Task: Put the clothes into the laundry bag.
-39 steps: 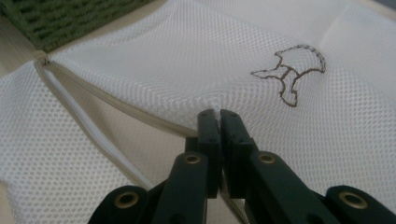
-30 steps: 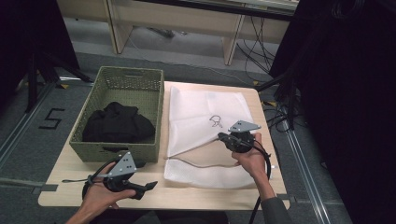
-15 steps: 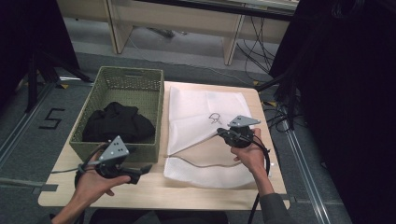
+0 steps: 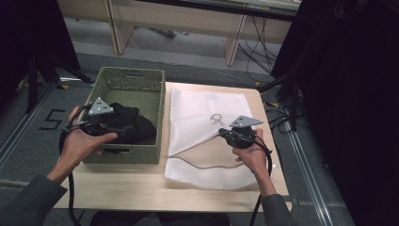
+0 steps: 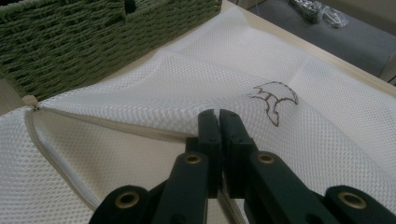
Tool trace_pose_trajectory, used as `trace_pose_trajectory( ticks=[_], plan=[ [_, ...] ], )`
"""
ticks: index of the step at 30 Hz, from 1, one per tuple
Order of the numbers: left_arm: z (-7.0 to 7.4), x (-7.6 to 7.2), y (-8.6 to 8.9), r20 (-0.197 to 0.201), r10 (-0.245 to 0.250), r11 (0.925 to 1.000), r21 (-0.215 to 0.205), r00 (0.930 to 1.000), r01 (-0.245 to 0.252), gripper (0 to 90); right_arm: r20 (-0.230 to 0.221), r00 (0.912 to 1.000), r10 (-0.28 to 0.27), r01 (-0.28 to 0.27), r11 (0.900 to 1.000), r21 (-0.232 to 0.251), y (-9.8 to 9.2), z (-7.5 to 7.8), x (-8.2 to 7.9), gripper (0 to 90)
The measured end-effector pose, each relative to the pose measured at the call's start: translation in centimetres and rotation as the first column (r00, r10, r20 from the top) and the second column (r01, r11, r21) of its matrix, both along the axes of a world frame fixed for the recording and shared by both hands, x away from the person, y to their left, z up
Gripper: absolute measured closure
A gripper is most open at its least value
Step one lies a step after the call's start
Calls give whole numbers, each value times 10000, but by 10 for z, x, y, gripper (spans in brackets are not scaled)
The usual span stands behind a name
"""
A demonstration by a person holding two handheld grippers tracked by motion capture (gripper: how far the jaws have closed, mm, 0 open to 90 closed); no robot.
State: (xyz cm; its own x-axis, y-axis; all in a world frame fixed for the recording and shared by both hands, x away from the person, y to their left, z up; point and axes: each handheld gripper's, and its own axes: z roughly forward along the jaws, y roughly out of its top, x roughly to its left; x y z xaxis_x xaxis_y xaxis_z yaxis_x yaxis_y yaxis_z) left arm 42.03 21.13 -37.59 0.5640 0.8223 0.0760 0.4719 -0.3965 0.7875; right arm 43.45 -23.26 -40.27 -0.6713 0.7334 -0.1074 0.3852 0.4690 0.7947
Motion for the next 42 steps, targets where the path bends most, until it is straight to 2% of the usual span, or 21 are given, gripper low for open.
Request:
trace_pose_trajectory(
  ticks=[2,4,6,7,11,13,15,16,17,19,20,22,27,31,32,34,35,36,38,40,42],
  plan=[
    [-3,12,0,-360,8,9999,-136,9994,-13,185,-11,10000,-53,53,10000,45,0,0,0,887],
    [-3,27,1,-787,-203,9992,317,9967,229,191,-12,10000,-42,42,10000,36,0,-1,0,886],
    [-4,43,3,-999,32,9994,344,9950,2,179,157,9998,-105,103,9999,115,1,-3,0,886],
    [-4,51,2,-1223,113,9996,269,9924,-81,169,-8,10000,-24,24,10000,2,0,-1,0,886],
    [-11,67,-1,-1487,232,9995,267,9886,-194,194,240,9997,-51,49,9999,103,-1,-2,2,886],
    [-21,74,-3,-1893,221,9988,-390,9817,-300,195,263,9996,32,-32,10000,12,-2,-2,2,886],
    [-25,80,0,-2142,259,9989,-330,9764,-337,210,-17,10000,46,-46,10000,-69,-2,-2,1,886],
    [-28,82,2,-2237,265,9996,-13,9743,-275,209,-10,10000,48,-48,10000,-79,-2,-2,1,885],
    [-34,84,1,-2072,443,9989,-42,9773,-462,209,-10,10000,48,-48,10000,-79,-2,-2,1,885],
    [-43,89,3,-2199,515,9987,132,9742,-498,189,129,9999,21,-21,10000,-21,-1,-4,2,885],
    [-47,90,4,-2331,569,9984,72,9708,-568,164,-88,10000,23,-24,10000,-70,-1,-3,2,885],
    [-52,93,6,-2836,427,9990,217,9580,-381,161,-9,9998,186,-186,9997,-134,-2,-4,3,885],
    [-67,96,5,-3040,363,9991,-100,9520,-413,143,12,10000,5,-4,9999,-121,-2,-7,4,885],
    [-71,95,0,-2970,217,9997,-5,9546,-229,142,-44,10000,-8,8,9999,-135,-3,-7,4,884],
    [-72,95,-1,-3179,162,9999,16,9480,-165,141,-39,10000,-19,18,9999,-139,-3,-7,4,884],
    [-77,96,-5,-3079,250,9996,-25,9511,-271,134,-24,10000,-7,7,9999,-152,-3,-7,4,884],
    [-78,96,-5,-3331,212,9997,192,9427,-157,134,-24,10000,-7,7,9999,-152,-3,-7,4,884],
    [-81,97,-7,-3347,341,9989,409,9417,-216,132,-35,10000,-8,7,9999,-149,-3,-7,4,884],
    [-88,99,-11,-3112,645,9956,841,9482,-401,117,-110,9999,-29,28,9999,-132,-3,-7,3,884],
    [-92,103,-13,-3162,879,9936,955,9446,-605,89,-141,9999,-51,49,9999,-114,-2,-7,3,884],
    [-97,106,-12,-3472,1097,9923,920,9314,-826,56,-266,9996,-72,68,9999,-125,-2,-7,2,883]
  ],
)
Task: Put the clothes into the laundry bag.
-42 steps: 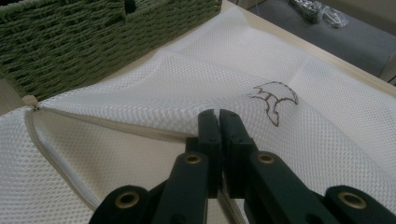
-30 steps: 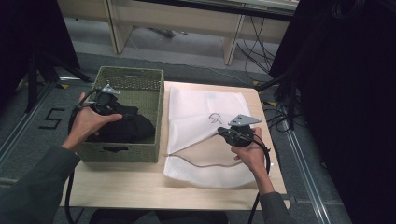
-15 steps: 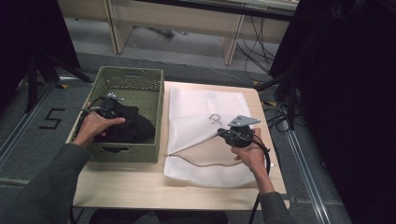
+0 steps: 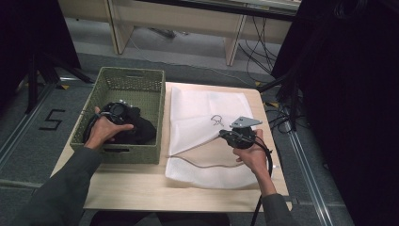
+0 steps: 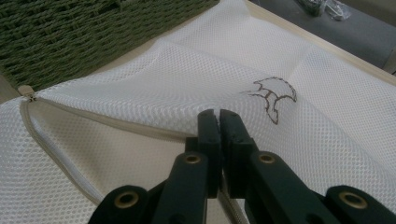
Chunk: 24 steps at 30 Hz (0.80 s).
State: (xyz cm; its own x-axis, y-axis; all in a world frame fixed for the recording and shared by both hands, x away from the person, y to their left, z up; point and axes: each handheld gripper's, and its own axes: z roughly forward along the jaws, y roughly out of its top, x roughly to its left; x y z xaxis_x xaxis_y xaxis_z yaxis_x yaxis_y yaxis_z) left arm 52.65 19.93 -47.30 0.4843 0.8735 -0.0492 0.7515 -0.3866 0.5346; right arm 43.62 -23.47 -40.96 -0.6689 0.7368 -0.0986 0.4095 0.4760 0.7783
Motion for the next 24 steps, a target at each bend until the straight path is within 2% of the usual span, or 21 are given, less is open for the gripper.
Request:
trace_pose_trajectory(
  ticks=[1,4,8,11,12,14,15,17,18,19,20,21,24],
  plan=[
    [-1,1,0,-213,109,9999,-39,9997,-110,37,-3,10000,1,-1,10000,-3,0,0,0,883],
    [-5,5,-1,-374,229,9997,-76,9990,-232,4,237,9997,43,-43,10000,-17,-1,0,2,883],
    [-10,4,-5,-438,56,9998,216,9990,-47,0,217,9998,5,-5,10000,-2,0,0,1,883],
    [-11,5,-5,-444,139,9999,48,9989,-137,0,102,9999,13,-13,10000,-31,0,0,1,883],
    [-12,5,-4,-483,104,9999,91,9988,-100,0,309,9994,167,-163,9998,-120,-1,0,3,882],
    [-13,6,-6,-430,124,9997,214,9990,-115,0,151,9999,32,-31,10000,-93,-1,0,1,882],
    [-14,5,-7,-413,190,9997,189,9990,-182,0,403,9991,108,-102,9998,-154,-2,0,2,882],
    [-14,6,-6,-398,233,9996,195,9989,-226,1,435,9990,89,-82,9998,-167,-2,0,2,882],
    [-13,6,-6,-430,212,9995,263,9989,-200,25,444,9990,59,-52,9999,-159,-2,0,2,882],
    [-12,6,-5,-466,162,9993,345,9988,-146,123,474,9989,54,-46,9998,-174,-3,0,2,882],
    [-12,6,-5,-479,202,9995,235,9986,-191,165,362,9993,134,-131,9999,-101,-2,-1,3,881],
    [-12,5,-5,-478,135,9998,180,9988,-127,165,362,9993,134,-131,9999,-101,-2,-1,3,881],
    [-8,5,-2,-452,251,9997,-1,9987,-252,323,409,9991,133,-129,9999,-113,-2,0,3,881]
  ],
)
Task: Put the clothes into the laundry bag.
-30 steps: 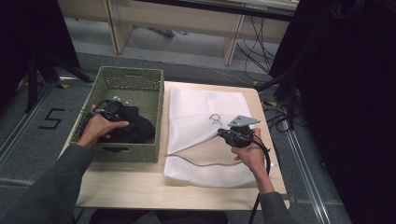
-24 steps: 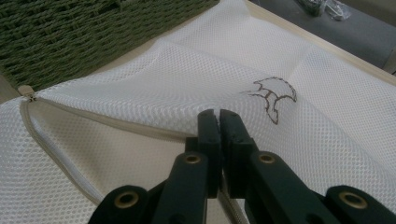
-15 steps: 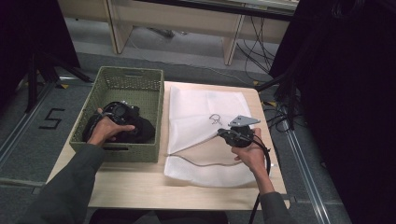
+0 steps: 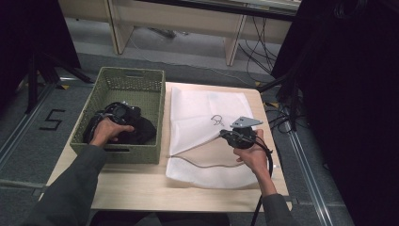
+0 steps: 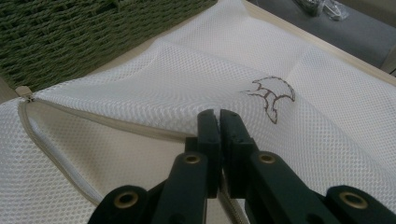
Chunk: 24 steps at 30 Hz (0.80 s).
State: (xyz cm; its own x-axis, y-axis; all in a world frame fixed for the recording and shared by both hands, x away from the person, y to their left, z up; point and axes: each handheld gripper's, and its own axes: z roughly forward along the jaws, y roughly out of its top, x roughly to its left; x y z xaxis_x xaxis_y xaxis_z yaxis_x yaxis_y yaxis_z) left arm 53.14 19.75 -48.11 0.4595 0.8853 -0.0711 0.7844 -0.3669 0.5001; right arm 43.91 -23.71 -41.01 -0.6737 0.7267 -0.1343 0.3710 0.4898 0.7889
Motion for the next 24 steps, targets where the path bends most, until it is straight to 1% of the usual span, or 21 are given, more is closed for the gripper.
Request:
trace_pose_trajectory(
  ticks=[1,2,3,6,7,8,9,10,11,12,13,14,15,16,17,18,19,20,21,23,24],
  plan=[
    [0,0,1,77,26,10000,-40,10000,-26,381,50,10000,-80,81,9999,-81,0,1,-1,882],
    [1,0,2,137,147,9998,-133,9998,-145,501,12,10000,-81,81,9999,-66,0,1,-1,882],
    [2,0,3,241,44,10000,-69,9997,-42,501,12,10000,-81,81,9999,-66,0,1,-1,882],
    [2,-1,4,513,45,9996,-272,9987,-31,660,-19,10000,-38,38,10000,19,0,0,0,881],
    [2,-1,4,623,4,9997,-249,9981,11,671,-186,9998,16,-17,10000,-55,-1,2,-1,882],
    [4,-1,4,564,-45,9998,-175,9984,55,710,-165,9996,-229,231,9996,131,0,1,-2,882],
    [5,-2,4,654,-126,9998,-141,9978,136,710,-165,9996,-229,231,9996,131,0,1,-2,882],
    [5,-2,3,801,-75,9997,-216,9968,93,720,-195,9995,-231,233,9997,106,0,1,-2,882],
    [6,-2,4,842,-115,9996,-258,9964,137,732,-225,9997,-124,125,9999,18,-1,3,-1,882],
    [9,-2,5,687,-243,9994,-226,9973,259,738,-143,9996,-224,227,9996,181,0,1,-2,882],
    [10,-3,5,795,-200,9993,-304,9966,225,756,-107,9997,-214,216,9996,182,0,1,-2,882],
    [12,-4,6,1047,-108,9986,-502,9944,162,756,-107,9997,-214,216,9996,182,0,1,-2,882],
    [16,-4,7,1020,-231,9981,-552,9945,289,763,-105,9997,-208,209,9996,167,0,2,-2,882],
    [21,-6,8,1262,-182,9973,-687,9918,270,764,-100,9997,-209,211,9996,177,0,2,-2,882],
    [26,-7,9,1396,-199,9966,-763,9900,308,767,-64,9998,-196,197,9996,183,-1,2,-1,882],
    [32,-8,10,1615,-174,9952,-920,9867,326,768,-160,9995,-279,283,9992,265,0,2,-2,882],
    [35,-8,10,1928,-51,9924,-1194,9812,286,769,-207,9994,-294,300,9992,272,0,2,-2,882],
    [46,-9,11,1973,-91,9906,-1319,9803,357,770,-198,9994,-288,293,9992,272,0,2,-2,882],
    [52,-10,12,1929,-175,9896,-1371,9811,446,771,-107,9996,-256,258,9994,215,-1,3,-1,882],
    [67,-12,14,2207,-221,9848,-1635,9751,593,772,-186,9997,-135,137,9998,123,-1,4,-1,882],
    [75,-13,15,2215,-307,9807,-1818,9747,723,773,-141,9998,-143,144,9998,107,-2,4,-1,882]
  ],
)
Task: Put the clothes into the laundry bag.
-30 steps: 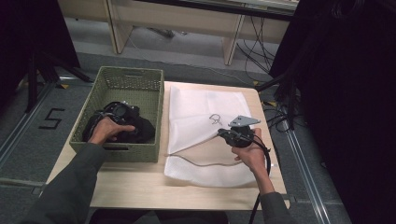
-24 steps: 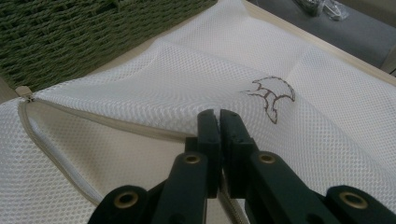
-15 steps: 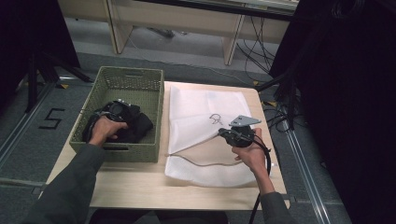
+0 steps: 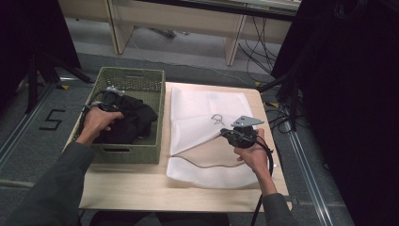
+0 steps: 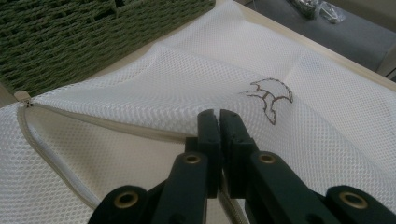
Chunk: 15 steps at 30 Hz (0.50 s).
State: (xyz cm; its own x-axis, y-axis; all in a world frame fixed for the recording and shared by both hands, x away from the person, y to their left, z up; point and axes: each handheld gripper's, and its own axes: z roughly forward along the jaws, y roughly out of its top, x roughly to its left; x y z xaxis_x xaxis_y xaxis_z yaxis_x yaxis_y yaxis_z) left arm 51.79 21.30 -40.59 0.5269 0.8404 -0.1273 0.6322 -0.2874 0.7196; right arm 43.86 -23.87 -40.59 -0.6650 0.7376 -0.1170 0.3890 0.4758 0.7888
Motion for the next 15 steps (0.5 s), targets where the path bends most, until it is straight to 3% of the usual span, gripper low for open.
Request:
trace_pose_trajectory(
  ticks=[1,3,4,9,10,13,15],
  plan=[
    [10,-2,1,330,96,9995,-302,9994,-86,773,-26,10000,5,-5,10000,32,0,0,0,882],
    [25,-6,5,472,-156,9990,-405,9988,175,773,135,9999,-91,90,9999,135,0,0,0,882],
    [35,-11,5,734,-12,9983,-581,9973,55,773,134,9999,-83,81,9999,120,0,0,0,882],
    [77,-31,12,1323,-229,9927,-1148,9909,383,773,193,9997,-157,153,9997,206,0,0,-1,882],
    [82,-35,12,1403,-299,9920,-1177,9897,466,773,24,9999,-116,116,9999,99,-1,2,-1,882],
    [105,-54,10,1811,-593,9895,-1189,9817,817,773,98,9999,-75,75,10000,20,-2,3,0,883],
    [115,-63,7,1963,-942,9847,-1257,9760,1203,773,219,9995,-246,241,9993,271,0,2,-1,883]
  ],
)
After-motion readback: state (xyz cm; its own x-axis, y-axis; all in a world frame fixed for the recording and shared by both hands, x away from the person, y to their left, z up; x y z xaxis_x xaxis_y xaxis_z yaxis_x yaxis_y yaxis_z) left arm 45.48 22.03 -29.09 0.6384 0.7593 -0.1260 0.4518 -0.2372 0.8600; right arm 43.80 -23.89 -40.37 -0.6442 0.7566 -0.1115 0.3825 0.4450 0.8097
